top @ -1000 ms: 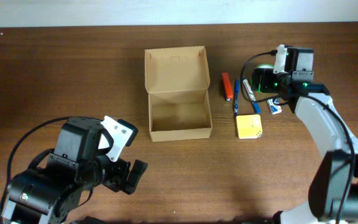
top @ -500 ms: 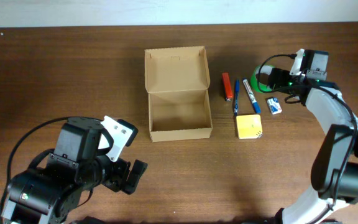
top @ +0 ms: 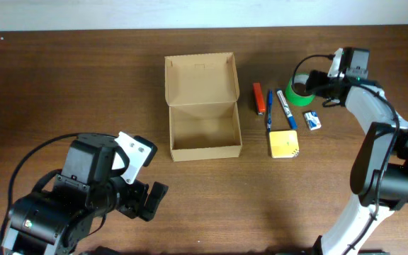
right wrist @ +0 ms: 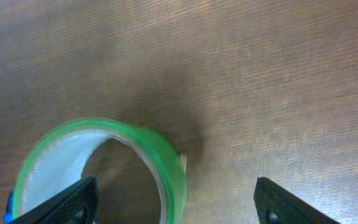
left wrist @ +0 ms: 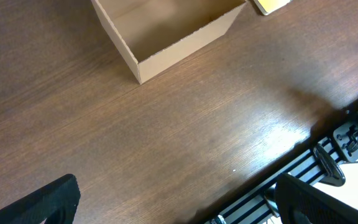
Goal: Pack container
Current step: 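Move the right gripper to the green tape roll and grasp its rim, then lift the green tape with the right gripper and lower it into the box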
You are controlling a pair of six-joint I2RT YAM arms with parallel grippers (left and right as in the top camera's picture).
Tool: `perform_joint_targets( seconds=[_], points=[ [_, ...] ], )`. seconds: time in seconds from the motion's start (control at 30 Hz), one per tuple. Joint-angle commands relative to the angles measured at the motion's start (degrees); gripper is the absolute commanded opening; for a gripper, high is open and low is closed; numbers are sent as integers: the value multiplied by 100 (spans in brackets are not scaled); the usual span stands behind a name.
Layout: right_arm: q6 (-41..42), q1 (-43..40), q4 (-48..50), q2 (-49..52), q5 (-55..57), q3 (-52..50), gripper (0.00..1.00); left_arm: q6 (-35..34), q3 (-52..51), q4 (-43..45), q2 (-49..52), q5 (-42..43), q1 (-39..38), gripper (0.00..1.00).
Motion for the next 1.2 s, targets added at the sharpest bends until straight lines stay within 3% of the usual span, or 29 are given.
perform_joint_targets(
  seconds=[0.0, 0.37, 0.7, 0.9, 1.17],
  points=[
    [39, 37, -234, 273, 57, 341, 76, 114, 20, 0, -35, 83, 13, 100],
    [24, 42, -553, 407, 125, 391, 58, 114, 20, 0, -35, 83, 13, 100],
    [28, 63, -625, 409, 125, 391, 30, 114, 20, 0, -35, 83, 13, 100],
    [46, 195, -704, 407, 125, 483, 4, 114, 20, 0, -35, 83, 13, 100],
    [48, 317, -1462, 407, 122, 1491, 4, 114, 20, 0, -35, 83, 13, 100]
  ],
)
